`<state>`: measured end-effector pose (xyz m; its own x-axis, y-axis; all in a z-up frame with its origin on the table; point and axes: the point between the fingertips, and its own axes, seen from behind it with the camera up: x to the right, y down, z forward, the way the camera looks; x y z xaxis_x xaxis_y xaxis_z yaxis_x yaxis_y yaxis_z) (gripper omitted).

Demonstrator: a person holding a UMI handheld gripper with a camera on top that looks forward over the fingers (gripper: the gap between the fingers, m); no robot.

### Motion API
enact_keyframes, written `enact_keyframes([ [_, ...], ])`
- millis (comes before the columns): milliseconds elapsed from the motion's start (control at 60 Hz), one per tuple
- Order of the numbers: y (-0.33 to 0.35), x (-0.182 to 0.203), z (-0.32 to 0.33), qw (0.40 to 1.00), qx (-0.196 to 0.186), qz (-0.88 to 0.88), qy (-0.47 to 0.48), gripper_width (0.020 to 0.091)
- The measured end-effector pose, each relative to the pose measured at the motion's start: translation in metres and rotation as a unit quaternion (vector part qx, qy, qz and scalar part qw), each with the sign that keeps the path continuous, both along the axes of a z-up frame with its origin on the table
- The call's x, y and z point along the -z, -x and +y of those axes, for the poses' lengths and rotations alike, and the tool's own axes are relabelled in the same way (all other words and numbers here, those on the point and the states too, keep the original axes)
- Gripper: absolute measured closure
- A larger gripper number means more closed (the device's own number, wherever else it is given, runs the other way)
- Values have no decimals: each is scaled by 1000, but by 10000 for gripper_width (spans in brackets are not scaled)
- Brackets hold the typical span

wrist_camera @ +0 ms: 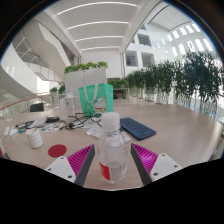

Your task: Pour water

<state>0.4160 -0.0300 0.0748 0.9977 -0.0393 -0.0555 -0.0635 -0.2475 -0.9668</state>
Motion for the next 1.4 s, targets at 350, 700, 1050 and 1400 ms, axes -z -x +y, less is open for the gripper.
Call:
enact_keyframes([
  [350,-2,6,26,1000,-6,0,-28,607],
  [700,-3,-66,37,996,70,-42,21,735],
  [1050,199,-195,124,848,-39,-529,0,740],
  [1400,300,-101,149,355,-203,-912,35,738],
])
